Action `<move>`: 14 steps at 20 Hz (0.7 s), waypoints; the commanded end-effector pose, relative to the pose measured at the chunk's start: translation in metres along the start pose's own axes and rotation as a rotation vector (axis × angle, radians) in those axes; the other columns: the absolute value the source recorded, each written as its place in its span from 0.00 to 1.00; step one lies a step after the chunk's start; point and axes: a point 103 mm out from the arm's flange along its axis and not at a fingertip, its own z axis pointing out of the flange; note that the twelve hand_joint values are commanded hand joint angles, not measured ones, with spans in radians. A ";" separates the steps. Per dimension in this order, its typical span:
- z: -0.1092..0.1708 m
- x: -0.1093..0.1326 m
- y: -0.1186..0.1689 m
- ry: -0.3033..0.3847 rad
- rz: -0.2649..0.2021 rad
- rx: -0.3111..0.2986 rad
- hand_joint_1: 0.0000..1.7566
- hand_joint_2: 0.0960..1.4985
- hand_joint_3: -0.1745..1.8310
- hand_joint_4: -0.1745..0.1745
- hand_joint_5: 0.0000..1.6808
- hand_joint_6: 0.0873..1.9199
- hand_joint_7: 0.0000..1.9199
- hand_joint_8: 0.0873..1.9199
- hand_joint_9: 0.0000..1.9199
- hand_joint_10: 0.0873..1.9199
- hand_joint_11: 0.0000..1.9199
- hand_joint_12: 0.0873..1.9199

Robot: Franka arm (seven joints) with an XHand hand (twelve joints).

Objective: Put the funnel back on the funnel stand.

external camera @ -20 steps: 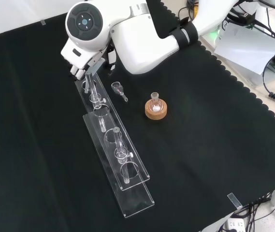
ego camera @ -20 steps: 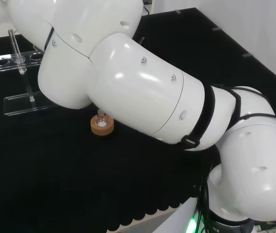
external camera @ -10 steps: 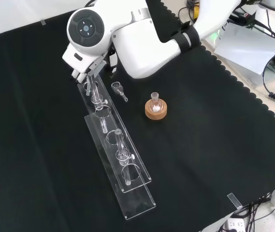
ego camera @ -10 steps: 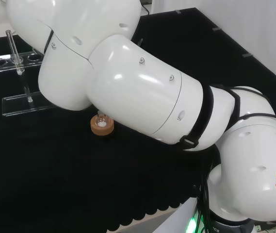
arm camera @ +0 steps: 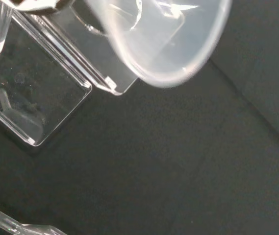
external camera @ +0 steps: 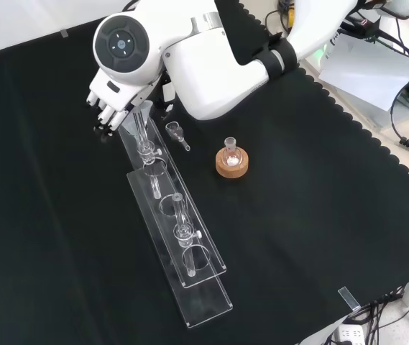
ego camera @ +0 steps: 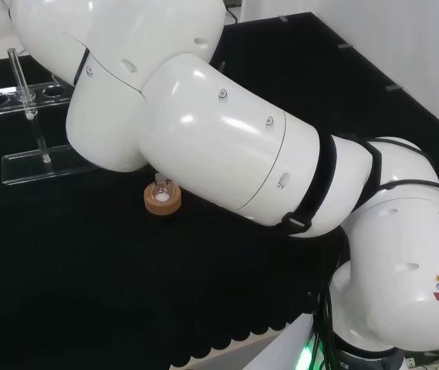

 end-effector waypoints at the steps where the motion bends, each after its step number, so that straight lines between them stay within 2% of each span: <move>1: 0.002 -0.002 -0.013 0.045 0.003 -0.008 0.41 0.34 0.40 0.37 0.17 0.00 0.10 0.31 0.40 0.00 0.30 0.65; 8: -0.010 -0.001 -0.032 0.022 0.028 -0.021 0.39 0.34 0.38 0.38 0.17 0.00 0.09 0.31 0.39 0.00 0.29 0.65; 14: -0.022 -0.002 -0.060 0.050 0.062 -0.049 0.38 0.35 0.36 0.38 0.17 0.00 0.09 0.31 0.38 0.00 0.28 0.66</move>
